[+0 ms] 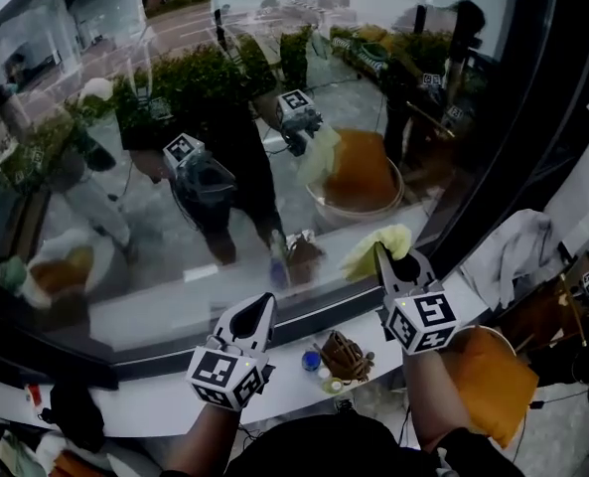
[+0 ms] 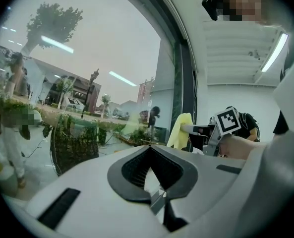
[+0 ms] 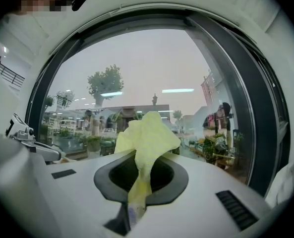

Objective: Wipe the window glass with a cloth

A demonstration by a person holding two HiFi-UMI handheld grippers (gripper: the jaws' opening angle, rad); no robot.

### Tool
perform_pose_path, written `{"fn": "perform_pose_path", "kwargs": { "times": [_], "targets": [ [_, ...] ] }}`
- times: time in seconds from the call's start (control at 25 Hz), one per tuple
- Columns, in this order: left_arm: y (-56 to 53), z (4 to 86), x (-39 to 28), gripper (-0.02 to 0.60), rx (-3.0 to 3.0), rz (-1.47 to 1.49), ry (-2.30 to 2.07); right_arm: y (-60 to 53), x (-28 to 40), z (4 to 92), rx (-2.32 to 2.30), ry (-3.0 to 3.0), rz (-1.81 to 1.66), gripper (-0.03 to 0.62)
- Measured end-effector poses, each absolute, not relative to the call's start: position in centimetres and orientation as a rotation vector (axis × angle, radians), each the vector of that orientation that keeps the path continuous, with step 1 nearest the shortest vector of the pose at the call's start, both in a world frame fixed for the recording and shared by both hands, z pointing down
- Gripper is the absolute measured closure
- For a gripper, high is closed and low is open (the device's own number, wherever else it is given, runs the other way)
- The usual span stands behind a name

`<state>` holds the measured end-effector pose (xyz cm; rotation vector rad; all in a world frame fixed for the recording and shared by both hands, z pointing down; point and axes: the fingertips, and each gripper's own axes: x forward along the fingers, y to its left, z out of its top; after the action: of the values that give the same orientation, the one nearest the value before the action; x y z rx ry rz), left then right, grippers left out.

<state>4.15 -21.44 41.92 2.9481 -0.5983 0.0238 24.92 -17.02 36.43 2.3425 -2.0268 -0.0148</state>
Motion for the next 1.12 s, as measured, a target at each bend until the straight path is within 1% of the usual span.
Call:
{"fn": "perform_pose_path", "kwargs": {
  "times": [0.24,0.68,0.92,1.12],
  "targets": [
    [-20.7,41.6,11.2,0.574,2.961,0.043,-0.654,-17.3,33.8,36.6,2.360,-2.024,-0.014,0.551],
    [-21.4,42.4,17.0,0.574,2.949,0.047,-0.735,-19.4,43.5,37.4,2.368,-1.963,-0.013,0.551],
    [-21.7,42.7,18.5,0.574,2.934,0.053,-0.766,-20.2,46.4,37.5,2.382,-1.933,-0.012,0.551],
    [-21.9,43.0,18.7,0.574,2.921,0.062,-0.802,-21.1,47.1,37.6,2.360,-1.908,-0.046,0.551]
  ]
}}
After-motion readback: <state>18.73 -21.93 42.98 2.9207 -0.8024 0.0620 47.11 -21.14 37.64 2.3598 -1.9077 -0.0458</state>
